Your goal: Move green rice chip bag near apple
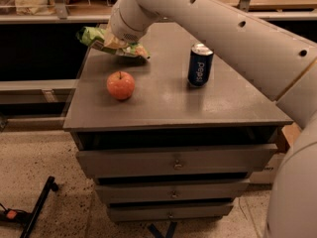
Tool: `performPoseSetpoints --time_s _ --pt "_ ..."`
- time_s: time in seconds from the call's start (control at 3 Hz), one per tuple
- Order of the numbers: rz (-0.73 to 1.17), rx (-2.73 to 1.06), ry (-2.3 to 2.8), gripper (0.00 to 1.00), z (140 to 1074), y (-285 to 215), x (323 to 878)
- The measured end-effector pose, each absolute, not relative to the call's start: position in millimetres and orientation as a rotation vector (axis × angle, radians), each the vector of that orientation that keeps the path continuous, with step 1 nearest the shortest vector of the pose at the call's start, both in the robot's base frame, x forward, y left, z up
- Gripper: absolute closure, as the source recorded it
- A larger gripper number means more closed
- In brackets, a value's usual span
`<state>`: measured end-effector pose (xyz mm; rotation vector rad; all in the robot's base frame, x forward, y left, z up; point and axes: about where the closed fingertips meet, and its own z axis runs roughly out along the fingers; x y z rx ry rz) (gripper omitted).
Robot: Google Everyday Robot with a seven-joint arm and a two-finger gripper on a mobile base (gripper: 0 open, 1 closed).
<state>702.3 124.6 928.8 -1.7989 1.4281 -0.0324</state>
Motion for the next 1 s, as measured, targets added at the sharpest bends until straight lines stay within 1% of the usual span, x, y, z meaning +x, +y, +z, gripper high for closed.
performPoseSetpoints --time_s 0.33,0.67,1.0 --pt "-0.052 -1.778 1.436 1.0 929.7 116.5 680.1" --pt "-0.065 -1.782 1.434 1.0 928.9 113.6 675.3" --pt "-0.063 -1.78 1.429 0.82 929.1 113.0 672.0"
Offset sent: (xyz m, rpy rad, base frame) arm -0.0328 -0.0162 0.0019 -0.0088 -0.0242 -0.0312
